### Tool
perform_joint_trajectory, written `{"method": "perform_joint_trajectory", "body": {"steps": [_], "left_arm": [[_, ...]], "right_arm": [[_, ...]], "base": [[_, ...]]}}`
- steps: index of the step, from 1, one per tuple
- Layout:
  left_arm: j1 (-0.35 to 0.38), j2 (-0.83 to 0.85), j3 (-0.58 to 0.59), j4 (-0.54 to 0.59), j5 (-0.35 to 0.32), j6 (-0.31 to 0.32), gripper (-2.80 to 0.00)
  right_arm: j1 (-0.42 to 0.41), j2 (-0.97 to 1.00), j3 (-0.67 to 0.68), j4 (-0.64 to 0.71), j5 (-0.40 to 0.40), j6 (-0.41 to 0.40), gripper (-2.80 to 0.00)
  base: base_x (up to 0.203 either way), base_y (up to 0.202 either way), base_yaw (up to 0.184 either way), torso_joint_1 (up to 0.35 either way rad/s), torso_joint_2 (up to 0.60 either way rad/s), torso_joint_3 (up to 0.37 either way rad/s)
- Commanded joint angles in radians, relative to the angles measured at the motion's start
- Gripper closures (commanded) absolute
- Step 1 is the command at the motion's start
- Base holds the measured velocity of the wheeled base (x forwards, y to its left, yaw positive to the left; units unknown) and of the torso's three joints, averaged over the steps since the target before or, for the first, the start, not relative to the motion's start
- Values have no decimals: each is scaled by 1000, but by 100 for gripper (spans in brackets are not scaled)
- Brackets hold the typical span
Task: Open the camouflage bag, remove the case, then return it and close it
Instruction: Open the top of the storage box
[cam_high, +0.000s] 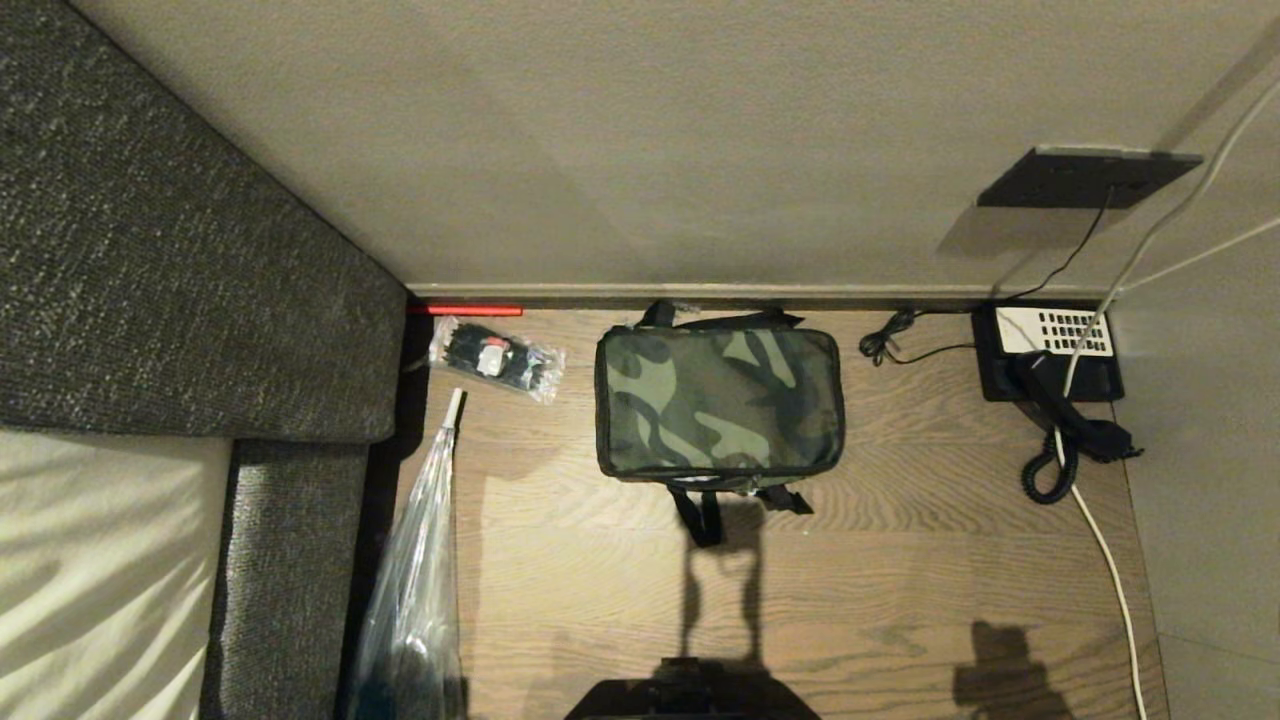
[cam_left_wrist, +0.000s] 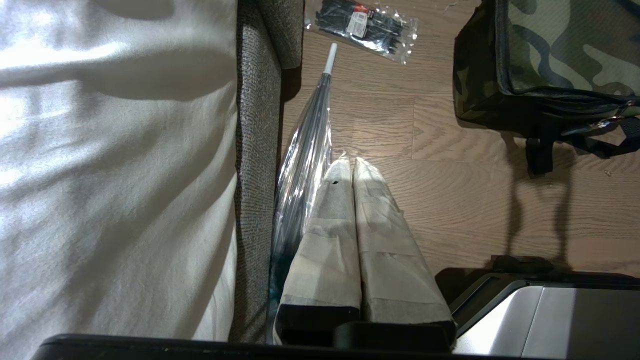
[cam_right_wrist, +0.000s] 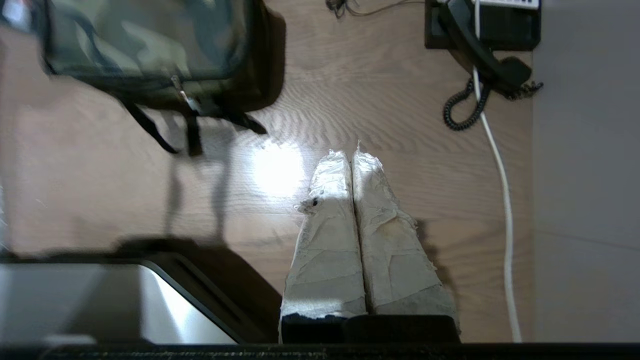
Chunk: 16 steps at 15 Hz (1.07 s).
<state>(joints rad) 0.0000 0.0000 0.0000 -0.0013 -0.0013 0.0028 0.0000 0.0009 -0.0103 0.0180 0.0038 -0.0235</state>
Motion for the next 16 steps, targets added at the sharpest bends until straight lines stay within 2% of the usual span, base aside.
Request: {"method": "perform_joint_trajectory", "body": {"steps": [1, 5, 6, 7, 9, 10, 13, 16], "left_arm": [[0, 0, 0, 0, 0, 0, 0], [0, 0, 0, 0, 0, 0, 0], [0, 0, 0, 0, 0, 0, 0], [0, 0, 0, 0, 0, -1, 0], [0, 0, 0, 0, 0, 0, 0], [0, 0, 0, 0, 0, 0, 0], [0, 0, 0, 0, 0, 0, 0], [0, 0, 0, 0, 0, 0, 0]], "right_arm": [[0, -1, -100, 48, 9, 38, 0], [0, -1, -595, 612, 142, 103, 0], [0, 0, -666, 719, 175, 115, 0], [0, 1, -699, 758, 203, 123, 0], [0, 21, -675, 807, 322, 134, 0], [1, 75, -673, 799, 332, 139, 0], [36, 400, -658, 701, 282, 176, 0], [72, 816, -622, 571, 205, 116, 0]], "base": [[0, 0, 0, 4, 2, -40], [0, 0, 0, -1, 2, -7], [0, 0, 0, 0, 0, 0], [0, 0, 0, 0, 0, 0], [0, 0, 0, 0, 0, 0], [0, 0, 0, 0, 0, 0], [0, 0, 0, 0, 0, 0], [0, 0, 0, 0, 0, 0]]}}
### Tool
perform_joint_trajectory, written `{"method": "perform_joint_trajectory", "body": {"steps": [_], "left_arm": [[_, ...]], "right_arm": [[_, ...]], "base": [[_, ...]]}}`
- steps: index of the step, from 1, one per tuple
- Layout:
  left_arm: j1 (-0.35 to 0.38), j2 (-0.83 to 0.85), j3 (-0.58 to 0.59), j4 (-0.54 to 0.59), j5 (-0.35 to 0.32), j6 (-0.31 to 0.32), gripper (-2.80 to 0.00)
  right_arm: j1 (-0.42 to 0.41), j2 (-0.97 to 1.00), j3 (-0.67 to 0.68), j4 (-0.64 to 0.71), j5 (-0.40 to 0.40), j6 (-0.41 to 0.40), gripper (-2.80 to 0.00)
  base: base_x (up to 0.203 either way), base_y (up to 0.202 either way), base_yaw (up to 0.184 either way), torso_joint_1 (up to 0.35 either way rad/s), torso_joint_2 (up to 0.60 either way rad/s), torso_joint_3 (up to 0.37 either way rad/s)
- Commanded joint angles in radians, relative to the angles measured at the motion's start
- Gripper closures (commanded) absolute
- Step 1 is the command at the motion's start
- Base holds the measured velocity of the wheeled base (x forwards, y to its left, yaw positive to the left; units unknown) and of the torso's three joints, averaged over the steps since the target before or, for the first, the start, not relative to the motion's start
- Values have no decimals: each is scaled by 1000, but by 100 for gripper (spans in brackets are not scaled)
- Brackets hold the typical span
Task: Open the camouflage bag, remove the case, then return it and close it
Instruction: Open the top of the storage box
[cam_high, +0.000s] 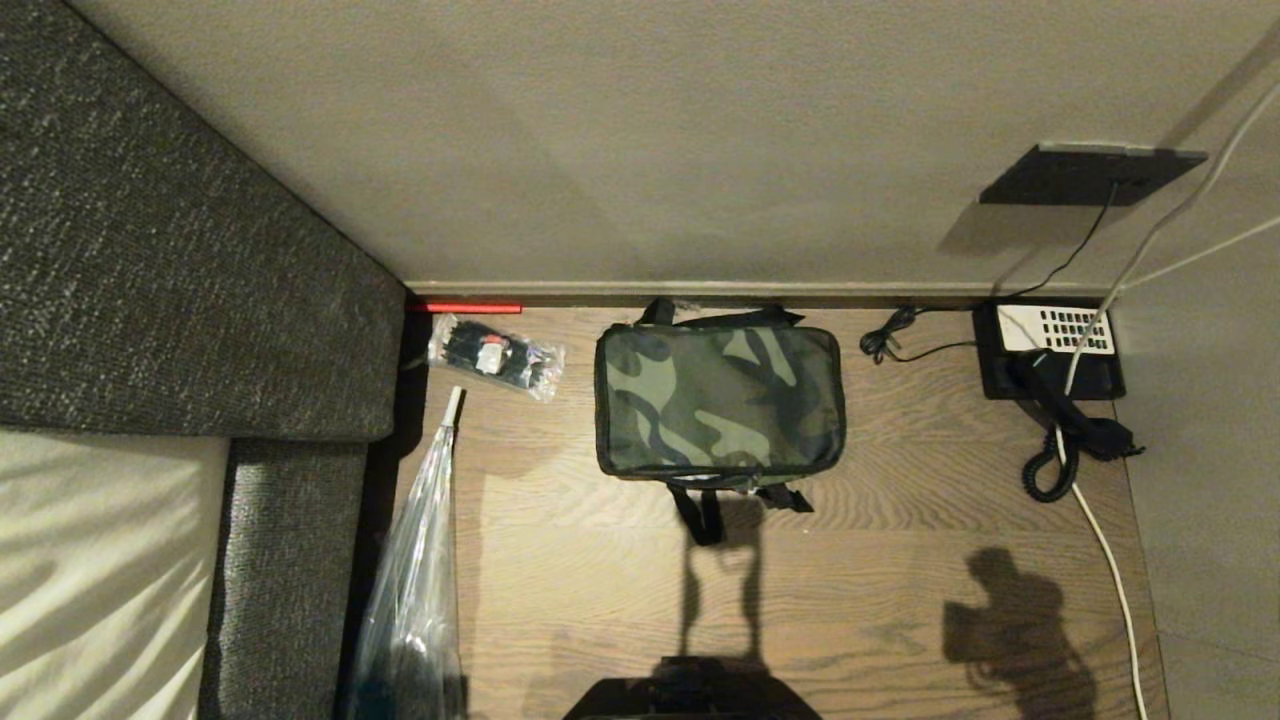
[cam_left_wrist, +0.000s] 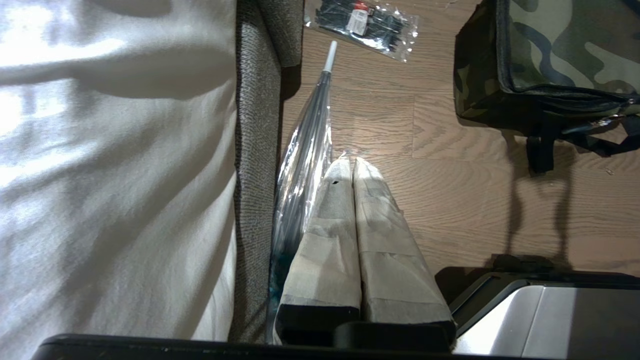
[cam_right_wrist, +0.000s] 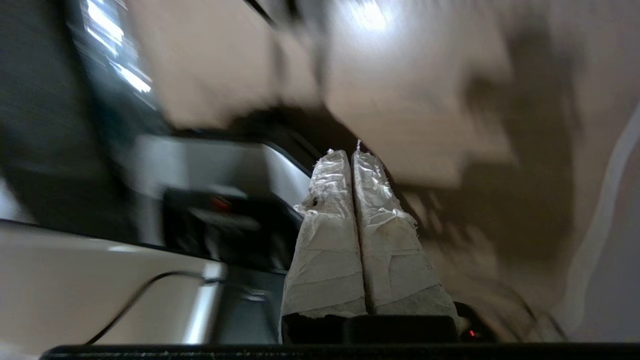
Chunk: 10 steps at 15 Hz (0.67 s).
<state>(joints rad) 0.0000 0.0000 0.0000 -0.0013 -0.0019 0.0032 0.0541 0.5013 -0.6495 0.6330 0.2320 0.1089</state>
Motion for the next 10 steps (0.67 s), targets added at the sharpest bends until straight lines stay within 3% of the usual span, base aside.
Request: {"method": "perform_joint_trajectory", "body": {"steps": [1, 6, 10], "left_arm": [[0, 0, 0, 0, 0, 0, 0], [0, 0, 0, 0, 0, 0, 0], [0, 0, 0, 0, 0, 0, 0]], "right_arm": [[38, 455, 28, -113, -52, -35, 0], [167, 1061, -1, -524, -194, -83, 0], [301, 1385, -155, -806, -241, -33, 0]], "base": [[0, 0, 0, 0, 0, 0], [0, 0, 0, 0, 0, 0], [0, 0, 0, 0, 0, 0]]}}
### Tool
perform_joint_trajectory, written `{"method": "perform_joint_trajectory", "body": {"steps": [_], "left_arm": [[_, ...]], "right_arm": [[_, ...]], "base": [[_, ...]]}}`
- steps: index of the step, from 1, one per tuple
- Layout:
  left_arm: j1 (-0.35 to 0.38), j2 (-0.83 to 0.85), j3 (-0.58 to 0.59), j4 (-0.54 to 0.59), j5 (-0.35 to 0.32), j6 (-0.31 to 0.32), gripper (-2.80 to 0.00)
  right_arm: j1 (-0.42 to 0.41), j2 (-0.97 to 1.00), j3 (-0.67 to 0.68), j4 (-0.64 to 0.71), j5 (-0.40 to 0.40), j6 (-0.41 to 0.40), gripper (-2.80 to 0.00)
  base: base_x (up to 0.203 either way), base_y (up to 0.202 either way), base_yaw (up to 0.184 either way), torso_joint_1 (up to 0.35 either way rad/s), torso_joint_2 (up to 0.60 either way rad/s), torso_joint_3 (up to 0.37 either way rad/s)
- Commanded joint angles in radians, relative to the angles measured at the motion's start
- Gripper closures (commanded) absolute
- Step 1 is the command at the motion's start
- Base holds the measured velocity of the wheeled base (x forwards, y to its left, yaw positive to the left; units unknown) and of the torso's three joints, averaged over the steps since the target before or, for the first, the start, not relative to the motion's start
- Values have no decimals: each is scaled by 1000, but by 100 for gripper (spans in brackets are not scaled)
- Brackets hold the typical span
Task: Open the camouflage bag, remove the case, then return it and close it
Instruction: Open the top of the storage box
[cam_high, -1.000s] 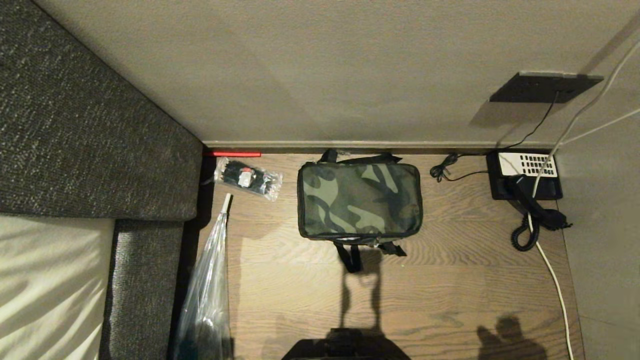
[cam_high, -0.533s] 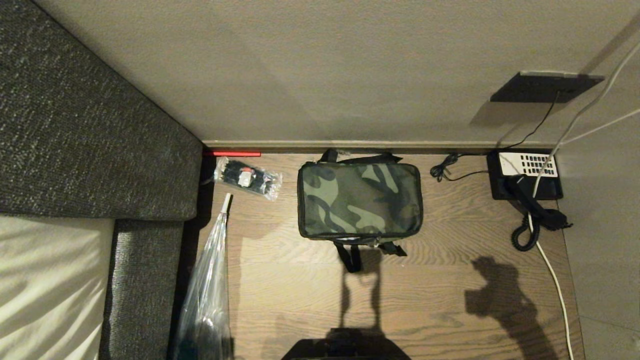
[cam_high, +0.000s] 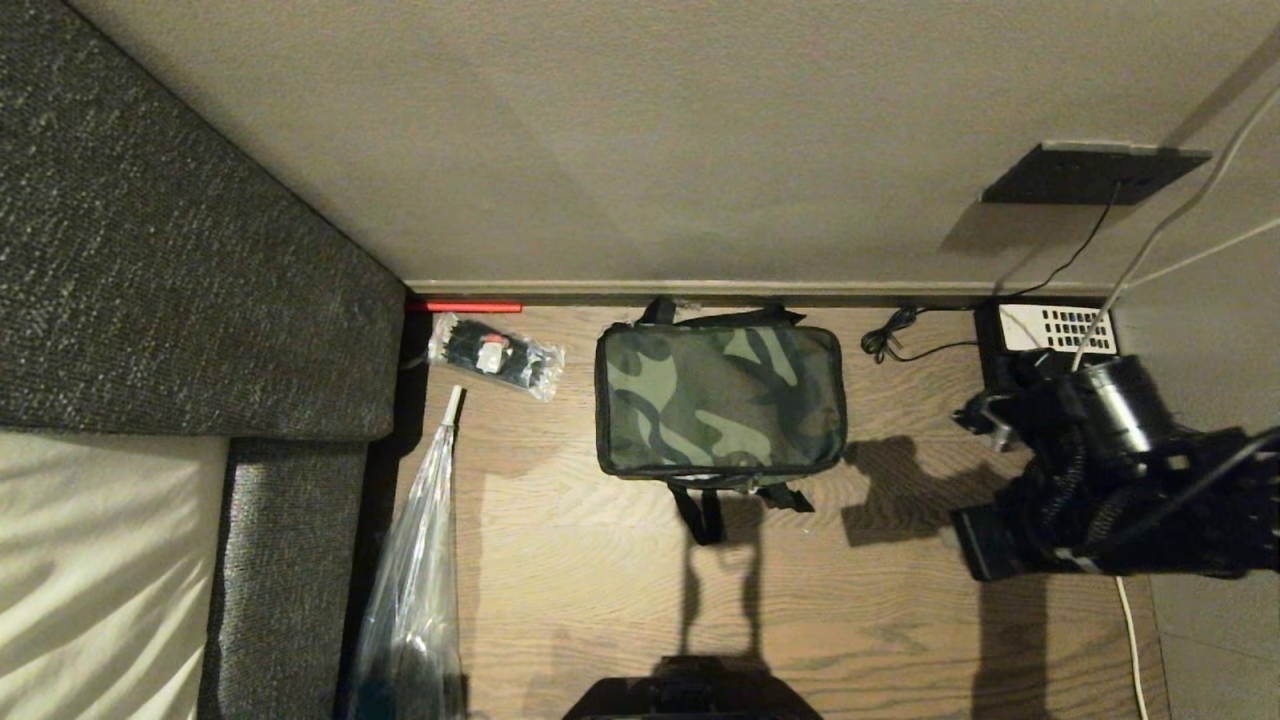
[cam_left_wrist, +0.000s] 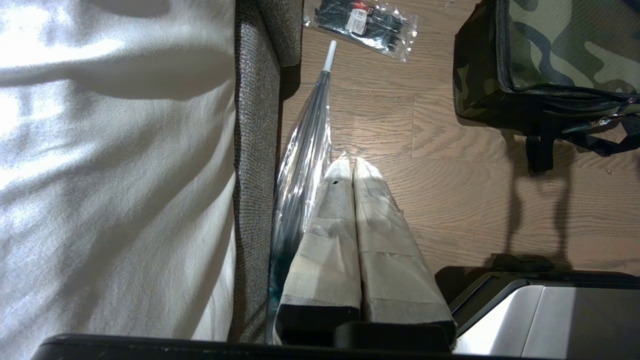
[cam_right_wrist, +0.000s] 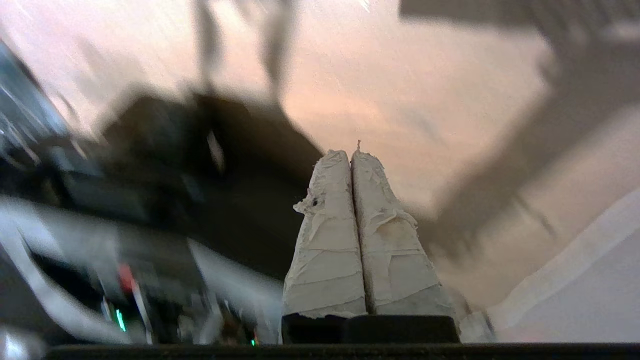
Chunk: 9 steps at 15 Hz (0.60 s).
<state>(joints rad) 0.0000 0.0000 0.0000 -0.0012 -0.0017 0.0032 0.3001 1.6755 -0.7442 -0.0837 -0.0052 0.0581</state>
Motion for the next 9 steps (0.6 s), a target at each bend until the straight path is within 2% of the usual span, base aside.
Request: {"method": "perform_joint_trajectory", "body": {"steps": [1, 2, 5, 9], "left_arm": [[0, 0, 0, 0, 0, 0, 0], [0, 0, 0, 0, 0, 0, 0], [0, 0, 0, 0, 0, 0, 0], [0, 0, 0, 0, 0, 0, 0]], "right_arm": [[93, 264, -94, -149, -10, 38, -55], [124, 296, -112, -222, -12, 55, -280], [179, 360, -150, -271, -17, 73, -280], [192, 419, -161, -306, -10, 79, -280]], "base": [[0, 0, 0, 0, 0, 0], [0, 0, 0, 0, 0, 0], [0, 0, 0, 0, 0, 0], [0, 0, 0, 0, 0, 0]]}}
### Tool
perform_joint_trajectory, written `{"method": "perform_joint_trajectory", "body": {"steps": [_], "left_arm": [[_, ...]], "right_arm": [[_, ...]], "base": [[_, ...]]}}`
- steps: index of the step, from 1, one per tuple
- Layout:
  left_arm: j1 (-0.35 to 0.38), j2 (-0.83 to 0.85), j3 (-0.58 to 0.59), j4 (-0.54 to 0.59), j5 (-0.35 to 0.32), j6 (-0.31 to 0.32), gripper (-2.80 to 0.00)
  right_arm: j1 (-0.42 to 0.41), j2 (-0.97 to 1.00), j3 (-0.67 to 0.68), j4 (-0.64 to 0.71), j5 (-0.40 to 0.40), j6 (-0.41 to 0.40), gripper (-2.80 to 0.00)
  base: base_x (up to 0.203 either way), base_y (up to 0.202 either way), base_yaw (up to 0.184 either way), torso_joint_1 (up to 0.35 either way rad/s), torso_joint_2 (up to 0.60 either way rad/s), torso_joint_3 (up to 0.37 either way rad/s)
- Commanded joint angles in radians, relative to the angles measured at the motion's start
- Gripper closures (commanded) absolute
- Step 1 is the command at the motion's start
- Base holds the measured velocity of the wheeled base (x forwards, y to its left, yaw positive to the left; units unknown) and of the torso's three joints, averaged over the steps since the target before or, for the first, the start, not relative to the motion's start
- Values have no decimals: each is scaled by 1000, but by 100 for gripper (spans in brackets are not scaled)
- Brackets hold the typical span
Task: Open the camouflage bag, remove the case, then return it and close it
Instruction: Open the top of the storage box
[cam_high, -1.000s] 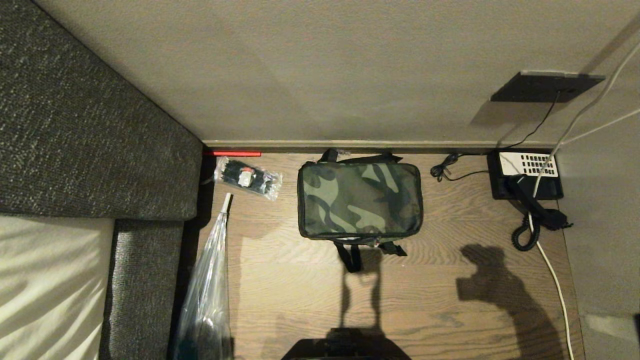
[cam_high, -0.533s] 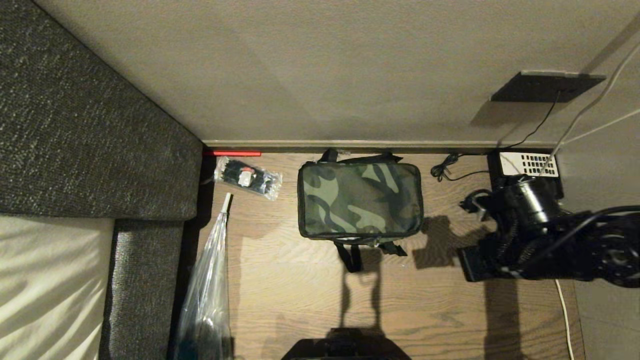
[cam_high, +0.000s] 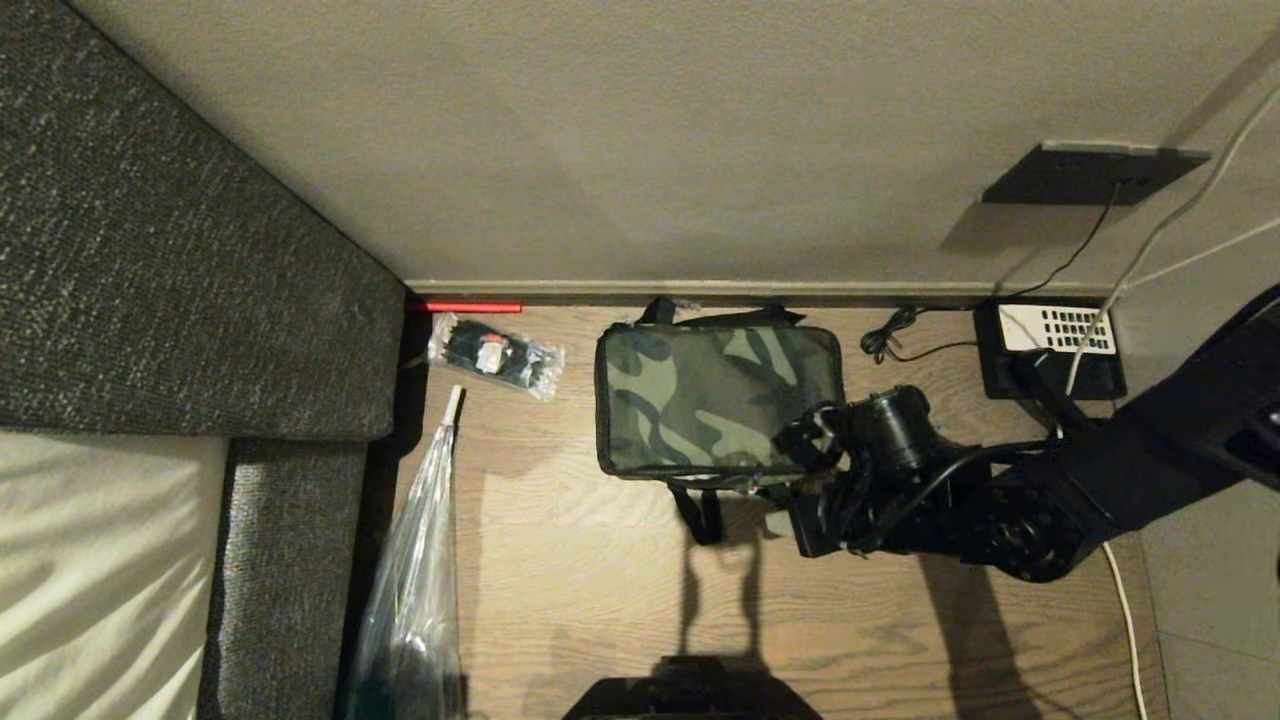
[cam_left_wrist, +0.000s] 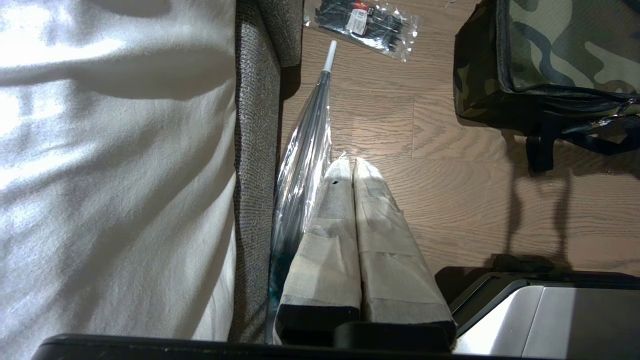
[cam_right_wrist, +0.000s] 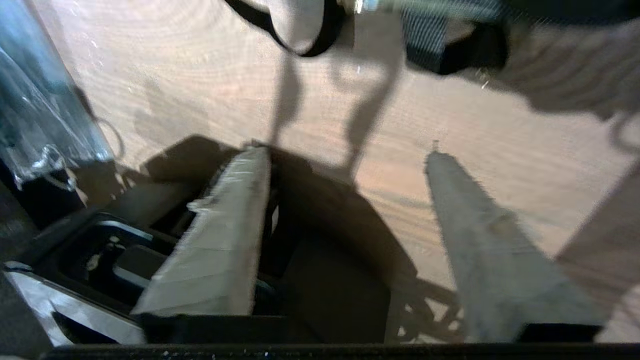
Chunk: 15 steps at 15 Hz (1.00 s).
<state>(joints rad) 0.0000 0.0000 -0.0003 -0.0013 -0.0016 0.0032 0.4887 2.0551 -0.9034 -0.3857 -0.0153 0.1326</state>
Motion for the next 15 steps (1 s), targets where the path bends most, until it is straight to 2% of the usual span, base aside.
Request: {"method": "perform_joint_trajectory", "body": {"steps": [1, 3, 5, 8, 15], "left_arm": [[0, 0, 0, 0, 0, 0, 0], [0, 0, 0, 0, 0, 0, 0], [0, 0, 0, 0, 0, 0, 0], [0, 0, 0, 0, 0, 0, 0], [0, 0, 0, 0, 0, 0, 0]], "right_arm": [[4, 56, -7, -11, -2, 14, -280], [4, 92, 0, -75, -4, 9, -280], [4, 144, -21, -223, -13, 7, -280], [9, 212, -41, -326, -62, 7, -280], [9, 311, -87, -377, -109, -2, -280]], "base": [[0, 0, 0, 0, 0, 0], [0, 0, 0, 0, 0, 0], [0, 0, 0, 0, 0, 0], [0, 0, 0, 0, 0, 0], [0, 0, 0, 0, 0, 0]]}}
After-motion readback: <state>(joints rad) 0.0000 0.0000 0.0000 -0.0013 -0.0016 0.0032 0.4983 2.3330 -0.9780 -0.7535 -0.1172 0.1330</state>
